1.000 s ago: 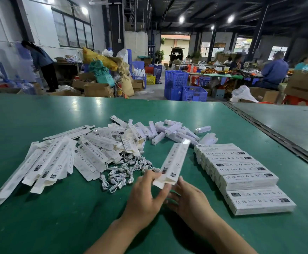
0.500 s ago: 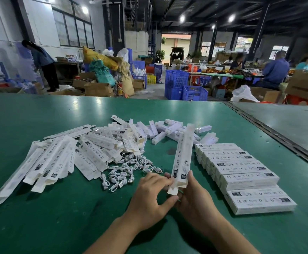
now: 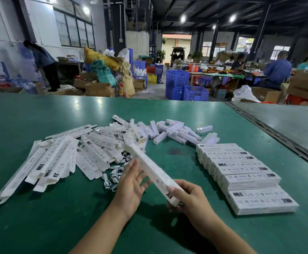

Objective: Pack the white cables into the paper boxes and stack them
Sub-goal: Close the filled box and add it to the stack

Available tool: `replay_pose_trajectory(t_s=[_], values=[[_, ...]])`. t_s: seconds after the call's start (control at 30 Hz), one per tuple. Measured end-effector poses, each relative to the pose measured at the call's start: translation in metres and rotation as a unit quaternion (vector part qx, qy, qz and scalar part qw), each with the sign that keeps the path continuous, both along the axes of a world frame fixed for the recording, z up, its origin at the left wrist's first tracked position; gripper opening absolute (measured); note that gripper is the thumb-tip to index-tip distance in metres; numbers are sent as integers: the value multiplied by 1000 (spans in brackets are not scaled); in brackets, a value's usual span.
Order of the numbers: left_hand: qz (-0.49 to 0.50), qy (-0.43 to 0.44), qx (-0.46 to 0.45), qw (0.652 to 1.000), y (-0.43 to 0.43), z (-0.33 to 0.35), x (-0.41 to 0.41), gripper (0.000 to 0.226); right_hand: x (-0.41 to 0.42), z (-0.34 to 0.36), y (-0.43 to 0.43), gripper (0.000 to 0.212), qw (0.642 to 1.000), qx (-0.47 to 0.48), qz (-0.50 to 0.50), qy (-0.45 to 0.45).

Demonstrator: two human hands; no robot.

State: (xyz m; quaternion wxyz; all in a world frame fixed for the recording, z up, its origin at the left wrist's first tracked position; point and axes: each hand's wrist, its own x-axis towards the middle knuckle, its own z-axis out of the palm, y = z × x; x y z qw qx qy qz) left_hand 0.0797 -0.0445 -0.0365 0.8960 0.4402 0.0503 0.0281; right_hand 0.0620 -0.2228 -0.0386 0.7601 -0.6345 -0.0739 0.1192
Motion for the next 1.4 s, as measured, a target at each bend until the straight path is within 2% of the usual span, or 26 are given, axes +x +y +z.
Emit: replay_pose_trajectory(t_s=[0.07,0.17,0.3,0.5,0.67,0.73,0.83,0.93,1.07,1.2,1.4], values=[[-18,14,-67,997,6,4,0,55,-2,0,2,32,1000,-11,24,2],[-26,22,-112,993,8,8,0,46,-3,1,2,27,999,-23,40,0],[-12,32,-98,995,6,11,-1,52,-2,0,1,27,999,-35,28,-17],[0,58,-99,993,7,6,2,33,-3,-5,3,6,996,-65,25,-63],[-5,12,-74,997,6,5,5,42,-1,-4,3,23,999,-32,-10,-41],[3,-5,-22,1000,0,3,4,49,1,-2,1,20,999,4,-22,-24],[20,-45,148,988,-10,-4,-2,46,3,-1,-3,29,998,48,-31,4],[11,-102,325,940,-16,-14,-11,57,4,-4,-7,32,998,40,-47,-4],[-27,-151,478,865,-20,-15,-20,59,6,-9,-6,33,995,61,-72,-13],[-42,-181,518,835,-24,-13,-23,60,8,-9,-5,39,996,26,-82,-23],[-18,-203,524,827,-22,-14,-21,62,6,-7,-7,36,997,-4,-50,-52]])
